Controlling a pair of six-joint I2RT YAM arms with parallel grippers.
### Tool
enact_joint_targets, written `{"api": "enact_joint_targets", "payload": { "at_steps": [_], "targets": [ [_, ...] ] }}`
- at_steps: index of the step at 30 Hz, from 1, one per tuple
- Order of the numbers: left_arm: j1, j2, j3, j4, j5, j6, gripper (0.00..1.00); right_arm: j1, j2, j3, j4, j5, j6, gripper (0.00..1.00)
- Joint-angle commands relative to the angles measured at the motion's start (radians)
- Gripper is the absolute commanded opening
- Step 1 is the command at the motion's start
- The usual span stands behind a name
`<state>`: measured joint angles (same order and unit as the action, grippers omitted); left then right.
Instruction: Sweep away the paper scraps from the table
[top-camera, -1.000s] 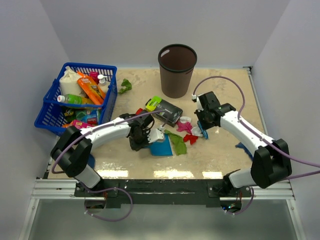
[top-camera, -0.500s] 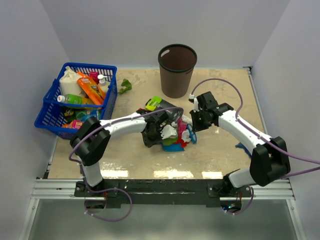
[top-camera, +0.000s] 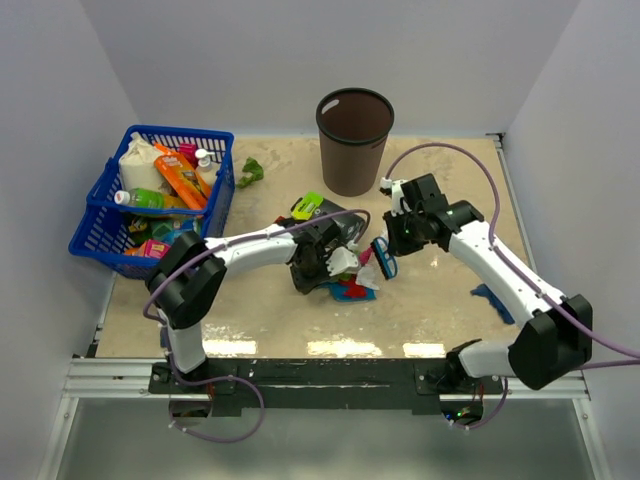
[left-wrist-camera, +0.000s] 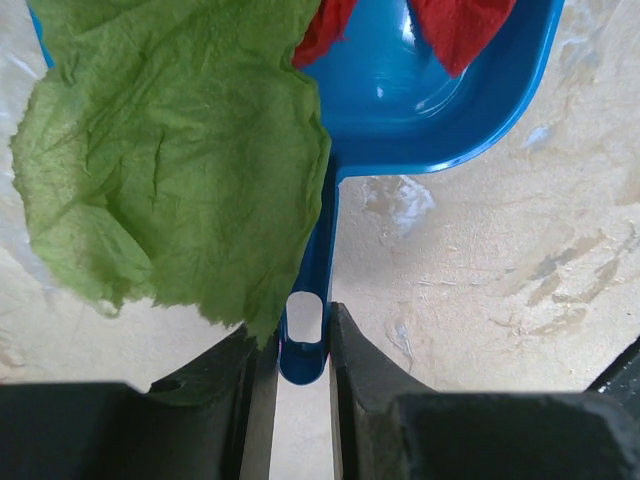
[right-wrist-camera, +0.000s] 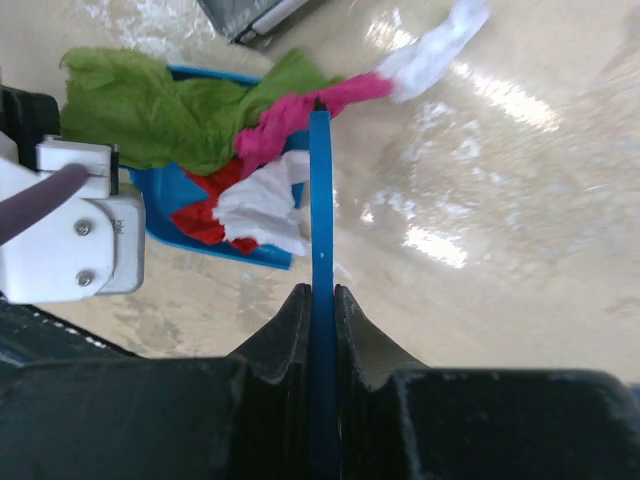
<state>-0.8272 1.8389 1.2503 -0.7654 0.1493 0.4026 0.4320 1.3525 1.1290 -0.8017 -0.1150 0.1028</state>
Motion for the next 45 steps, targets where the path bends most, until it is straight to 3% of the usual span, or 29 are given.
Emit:
{"api": "enact_joint_targets", "payload": {
  "at_steps": [1,8,11,18,23,45],
  "targets": [
    [-0.003,-0.085,-0.092,0.086,0.024,0.014,0.00,0.004,-0.067,0.066,-0.048,0.097,-0.098,0.00],
    [0.011,-0.164,-0.207,0.250,-0.008,0.131,0.00,-0.027,-0.093,0.139,-0.071,0.090,-0.097,0.00],
    [0.028,-0.184,-0.192,0.250,0.009,0.121,0.00,-0.070,-0.069,0.184,-0.051,0.136,-0.097,0.00],
    [0.028,-0.276,-0.180,0.233,0.050,0.104,0.00,-0.301,0.003,0.250,-0.010,0.156,-0.057,0.00],
    [0.028,-0.326,-0.172,0.204,0.061,0.116,0.00,-0.335,0.002,0.226,0.012,0.160,-0.043,0.00],
    [0.086,-0.282,0.182,0.020,0.090,0.102,0.00,-0.394,0.014,0.144,0.068,0.126,-0.005,0.00]
  ]
}}
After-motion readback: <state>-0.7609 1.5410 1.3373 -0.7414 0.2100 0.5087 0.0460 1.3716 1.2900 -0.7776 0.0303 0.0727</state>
